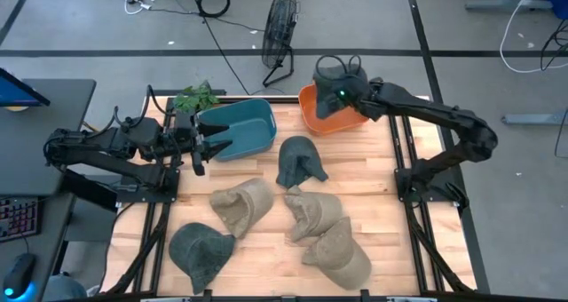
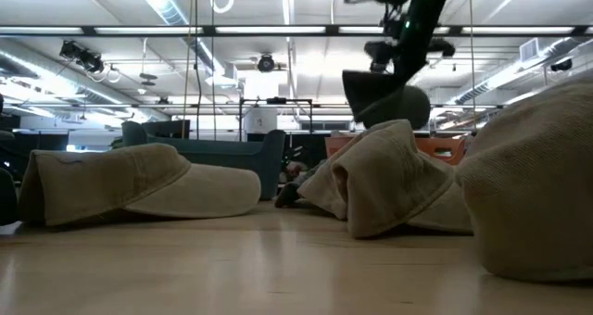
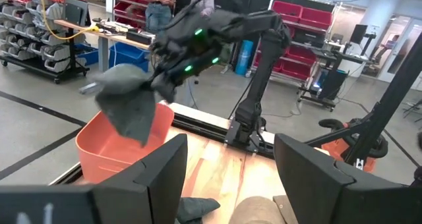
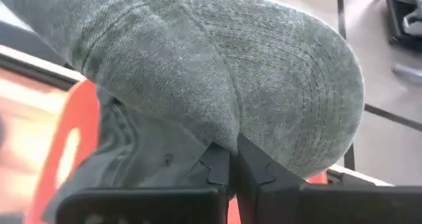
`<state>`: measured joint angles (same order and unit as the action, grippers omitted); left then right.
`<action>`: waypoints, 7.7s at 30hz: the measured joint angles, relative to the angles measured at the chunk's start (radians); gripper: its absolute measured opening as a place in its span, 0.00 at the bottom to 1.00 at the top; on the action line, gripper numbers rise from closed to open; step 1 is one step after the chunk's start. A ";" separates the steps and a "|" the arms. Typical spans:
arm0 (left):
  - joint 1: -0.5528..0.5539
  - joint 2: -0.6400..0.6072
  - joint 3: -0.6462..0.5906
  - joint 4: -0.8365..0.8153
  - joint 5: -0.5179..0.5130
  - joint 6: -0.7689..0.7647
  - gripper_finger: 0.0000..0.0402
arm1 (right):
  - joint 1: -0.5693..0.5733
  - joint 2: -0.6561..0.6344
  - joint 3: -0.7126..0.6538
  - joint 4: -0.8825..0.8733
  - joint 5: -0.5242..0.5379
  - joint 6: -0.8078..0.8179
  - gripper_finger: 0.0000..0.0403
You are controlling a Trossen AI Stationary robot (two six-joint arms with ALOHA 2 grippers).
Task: Pick & Place hat
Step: Put the bottom right black cap into the orange bin, then put the right black cap into the orange bin, then put the black cap into the orange bin
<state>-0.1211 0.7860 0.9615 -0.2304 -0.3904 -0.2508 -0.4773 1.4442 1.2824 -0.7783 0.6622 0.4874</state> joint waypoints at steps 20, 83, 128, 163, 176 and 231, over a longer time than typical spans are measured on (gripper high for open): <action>0.000 0.000 0.000 0.000 -0.001 0.001 0.58 | -0.030 0.206 -0.114 0.114 -0.236 -0.036 0.08; -0.001 0.000 0.000 -0.016 0.000 -0.008 0.58 | 0.327 0.641 0.351 -0.125 -0.552 -0.758 0.32; -0.001 0.000 0.000 -0.015 0.000 -0.027 0.58 | 0.031 0.075 0.353 -0.452 -0.151 0.052 0.01; -0.001 0.000 0.000 -0.015 0.000 -0.024 0.58 | -0.118 0.424 0.351 -0.434 -0.261 -0.018 0.23; -0.001 0.014 0.000 -0.047 0.011 -0.095 0.57 | -0.058 0.235 0.351 -0.434 -0.390 -0.179 0.33; -0.568 0.481 0.001 -0.672 0.448 -0.930 0.53 | 0.691 0.205 0.352 -0.117 -0.618 -0.032 0.50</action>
<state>-0.6889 1.2670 0.9622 -0.9021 0.0577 -1.1811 0.2138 1.6489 1.6344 -0.8955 0.0441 0.4553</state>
